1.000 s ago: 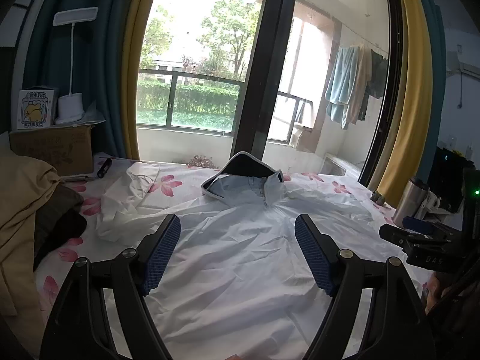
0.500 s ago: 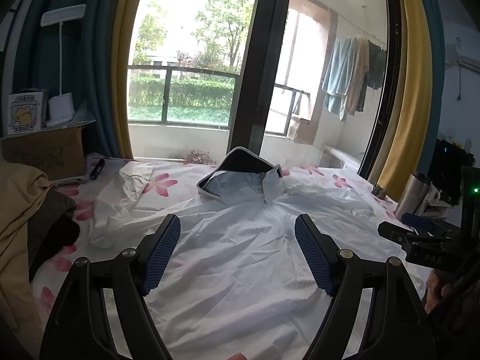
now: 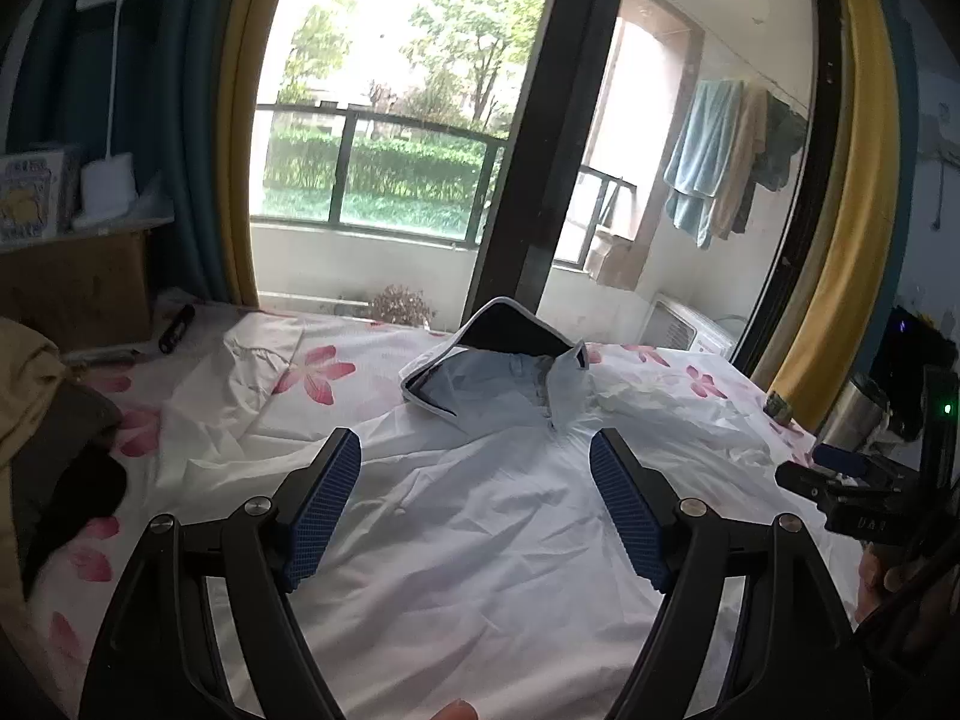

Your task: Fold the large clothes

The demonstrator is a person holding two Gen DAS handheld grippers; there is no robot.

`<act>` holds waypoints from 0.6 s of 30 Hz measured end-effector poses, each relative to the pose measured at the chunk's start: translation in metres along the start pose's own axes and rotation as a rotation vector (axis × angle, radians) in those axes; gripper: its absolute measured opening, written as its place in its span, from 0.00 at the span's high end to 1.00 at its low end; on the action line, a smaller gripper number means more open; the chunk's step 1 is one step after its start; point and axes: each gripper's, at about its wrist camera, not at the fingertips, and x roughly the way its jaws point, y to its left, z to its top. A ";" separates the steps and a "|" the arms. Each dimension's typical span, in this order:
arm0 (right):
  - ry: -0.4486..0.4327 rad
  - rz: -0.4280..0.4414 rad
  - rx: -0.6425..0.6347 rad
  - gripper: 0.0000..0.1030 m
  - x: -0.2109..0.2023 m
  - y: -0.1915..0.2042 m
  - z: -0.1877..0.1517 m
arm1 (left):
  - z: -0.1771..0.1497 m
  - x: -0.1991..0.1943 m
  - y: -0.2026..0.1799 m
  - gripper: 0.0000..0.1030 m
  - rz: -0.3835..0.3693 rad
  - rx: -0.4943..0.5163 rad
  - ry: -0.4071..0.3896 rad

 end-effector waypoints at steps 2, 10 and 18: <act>0.008 -0.004 -0.026 0.16 0.008 -0.004 0.004 | 0.002 0.010 0.003 0.21 0.029 0.000 0.012; 0.053 -0.004 -0.090 0.16 0.055 -0.018 0.031 | 0.011 0.045 0.019 0.21 0.007 0.002 0.043; 0.121 0.018 -0.204 0.33 0.113 -0.010 0.057 | 0.016 0.079 0.036 0.21 0.040 0.024 0.090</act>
